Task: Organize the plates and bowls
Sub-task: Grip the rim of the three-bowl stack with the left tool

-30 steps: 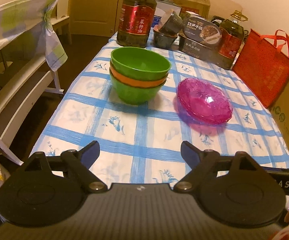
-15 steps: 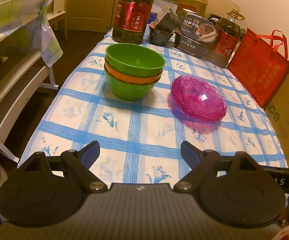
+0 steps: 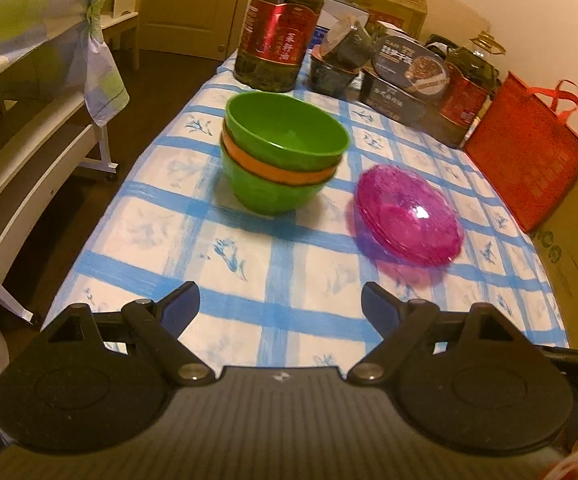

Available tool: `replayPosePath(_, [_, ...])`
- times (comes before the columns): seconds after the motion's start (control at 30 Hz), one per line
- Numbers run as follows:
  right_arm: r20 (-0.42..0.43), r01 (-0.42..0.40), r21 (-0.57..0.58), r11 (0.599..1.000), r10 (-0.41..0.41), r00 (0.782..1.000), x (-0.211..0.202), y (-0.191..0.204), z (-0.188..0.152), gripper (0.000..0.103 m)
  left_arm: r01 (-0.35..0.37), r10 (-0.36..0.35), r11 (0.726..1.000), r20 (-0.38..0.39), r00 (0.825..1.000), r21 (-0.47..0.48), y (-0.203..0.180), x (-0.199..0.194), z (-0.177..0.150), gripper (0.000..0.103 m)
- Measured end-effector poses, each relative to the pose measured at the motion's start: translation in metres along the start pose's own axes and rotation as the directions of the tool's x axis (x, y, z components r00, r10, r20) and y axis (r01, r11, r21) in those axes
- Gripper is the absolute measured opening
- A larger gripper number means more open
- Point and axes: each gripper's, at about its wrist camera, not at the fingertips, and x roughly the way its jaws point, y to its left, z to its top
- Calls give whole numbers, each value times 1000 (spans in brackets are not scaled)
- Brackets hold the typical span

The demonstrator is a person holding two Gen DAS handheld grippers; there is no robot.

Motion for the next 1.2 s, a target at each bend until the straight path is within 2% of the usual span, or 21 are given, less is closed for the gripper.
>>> replayPosePath(0.37, [27,-87,-17,996,88,996,34,26,70,71,-17,19,998,45,999,-56,28,26,65,86])
replayPosePath(0.67, [33,-142,22,990,141,989,84,38,136,71,-8,9,994,5,1000,-108,48,81,116,86])
replayPosePath(0.83, [4,-144,34,989,144,990,122,43,164,71,14,-18,990,-30,999,-143,57,114,138,77])
replayPosePath(0.9, [-14,-143,37,989,144,990,137,43,169,71,23,-31,988,-51,998,-153,61,127,143,69])
replayPosePath(1.07, [-77,-136,45,990,139,987,171,42,174,70,32,-51,986,-110,993,-165,67,158,148,63])
replayPosePath(1.13, [-98,-140,42,989,143,985,181,42,174,68,36,-59,985,-127,990,-171,69,165,147,60])
replayPosePath(1.2, [-112,-136,43,990,140,984,188,42,174,59,44,-68,985,-144,987,-166,69,173,146,56])
